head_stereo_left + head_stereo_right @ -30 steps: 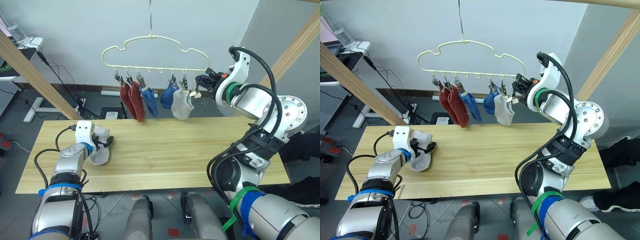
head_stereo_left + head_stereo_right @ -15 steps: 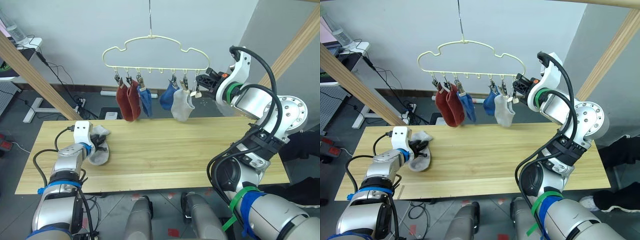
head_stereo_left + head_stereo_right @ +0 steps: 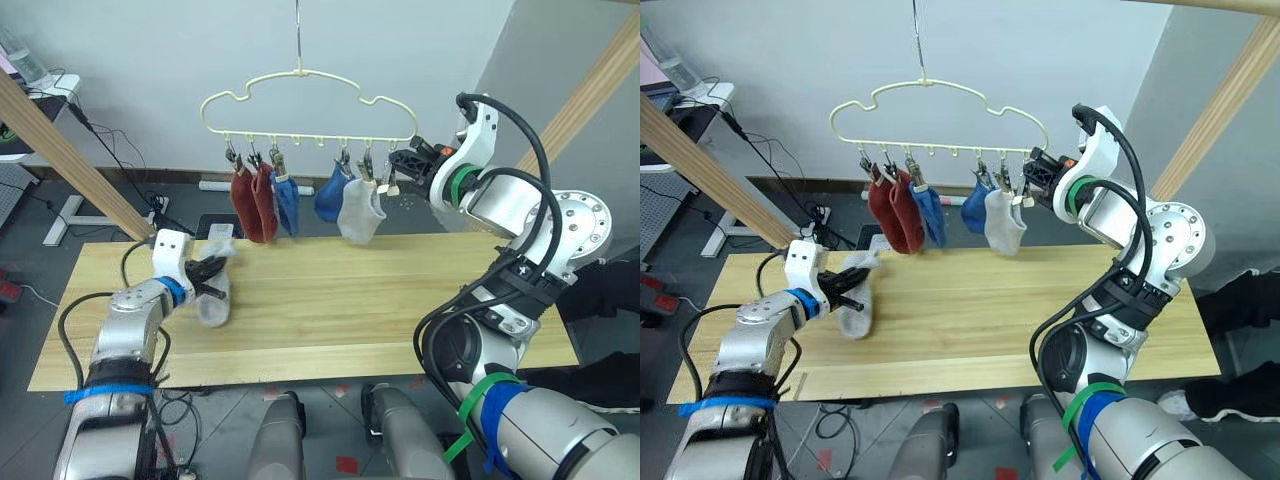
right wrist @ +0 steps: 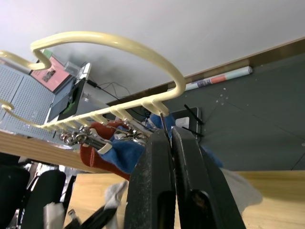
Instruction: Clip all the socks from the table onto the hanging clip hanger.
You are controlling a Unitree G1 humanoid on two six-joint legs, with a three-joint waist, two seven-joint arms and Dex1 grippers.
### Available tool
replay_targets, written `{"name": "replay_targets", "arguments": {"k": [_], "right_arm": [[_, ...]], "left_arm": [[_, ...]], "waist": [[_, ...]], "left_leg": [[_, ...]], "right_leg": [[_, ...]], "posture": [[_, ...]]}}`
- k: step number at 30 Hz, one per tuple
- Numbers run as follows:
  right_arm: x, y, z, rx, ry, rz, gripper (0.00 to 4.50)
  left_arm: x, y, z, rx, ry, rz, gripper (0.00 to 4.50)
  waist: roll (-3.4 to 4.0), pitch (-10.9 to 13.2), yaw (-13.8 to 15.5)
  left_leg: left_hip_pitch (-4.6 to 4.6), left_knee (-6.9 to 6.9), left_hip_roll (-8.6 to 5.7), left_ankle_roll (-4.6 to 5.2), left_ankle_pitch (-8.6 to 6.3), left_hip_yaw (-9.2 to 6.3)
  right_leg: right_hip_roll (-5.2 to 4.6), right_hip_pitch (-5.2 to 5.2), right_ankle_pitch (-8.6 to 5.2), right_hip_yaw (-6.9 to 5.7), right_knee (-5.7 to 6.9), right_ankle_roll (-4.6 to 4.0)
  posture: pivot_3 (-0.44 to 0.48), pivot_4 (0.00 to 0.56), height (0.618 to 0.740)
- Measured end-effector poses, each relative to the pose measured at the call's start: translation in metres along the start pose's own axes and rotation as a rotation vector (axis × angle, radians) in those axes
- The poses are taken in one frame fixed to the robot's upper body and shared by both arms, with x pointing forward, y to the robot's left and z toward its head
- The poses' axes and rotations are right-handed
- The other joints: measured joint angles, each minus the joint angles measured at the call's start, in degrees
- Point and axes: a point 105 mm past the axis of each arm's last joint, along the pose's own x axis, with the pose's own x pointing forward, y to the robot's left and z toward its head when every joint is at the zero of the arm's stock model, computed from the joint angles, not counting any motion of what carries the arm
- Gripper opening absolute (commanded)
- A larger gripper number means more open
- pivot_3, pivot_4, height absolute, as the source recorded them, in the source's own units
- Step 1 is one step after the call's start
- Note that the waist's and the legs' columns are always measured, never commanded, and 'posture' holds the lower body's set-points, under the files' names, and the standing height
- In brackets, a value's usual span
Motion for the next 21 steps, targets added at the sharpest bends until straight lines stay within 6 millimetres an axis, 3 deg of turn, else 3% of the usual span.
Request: {"name": "replay_targets", "arguments": {"k": [2, 4, 7, 9, 21], "right_arm": [[0.001, -0.001, -0.001, 0.003, 0.008, -0.001, 0.00], [0.001, -0.001, -0.001, 0.006, 0.008, -0.001, 0.00], [0.001, -0.003, -0.001, 0.017, 0.005, -0.004, 0.00], [0.001, -0.002, -0.002, 0.020, 0.008, -0.002, 0.00], [0.000, -0.004, -0.001, 0.021, 0.002, -0.017, 0.00]], "left_arm": [[-0.002, -0.035, 0.036, 0.079, -0.098, -0.153, 0.01], [-0.007, -0.057, 0.058, 0.118, -0.160, -0.245, 0.01], [-0.006, -0.093, 0.075, 0.156, -0.235, -0.382, 0.01], [-0.002, -0.109, 0.074, 0.166, -0.246, -0.438, 0.01], [0.009, -0.105, 0.080, 0.168, -0.298, -0.425, 0.01]], "waist": [[0.01, 0.0, 0.2], [0.02, 0.0, 0.2], [0.02, 0.0, 0.2], [0.02, 0.0, 0.2], [0.02, 0.0, 0.2]], "left_leg": [[-0.01, -0.02, -0.09, 0.00, 0.00, -0.03], [-0.01, -0.04, -0.12, 0.01, 0.00, 0.04], [-0.01, -0.03, -0.15, 0.01, 0.00, 0.09], [0.00, -0.02, -0.16, 0.01, 0.00, 0.13], [-0.02, -0.03, -0.14, 0.01, -0.01, 0.15]], "right_leg": [[0.01, 0.03, -0.04, -0.02, -0.12, 0.06], [0.16, 0.07, -0.11, -0.06, -0.36, 0.20], [0.17, 0.08, -0.12, -0.08, -0.37, 0.21], [0.19, 0.08, -0.11, -0.07, -0.38, 0.22], [0.24, 0.07, -0.11, -0.08, -0.43, 0.22]], "posture": [[-0.015, 0.298, 0.740], [-0.017, 0.290, 0.740], [-0.023, 0.292, 0.740], [-0.027, 0.288, 0.740], [-0.033, 0.282, 0.740]]}}
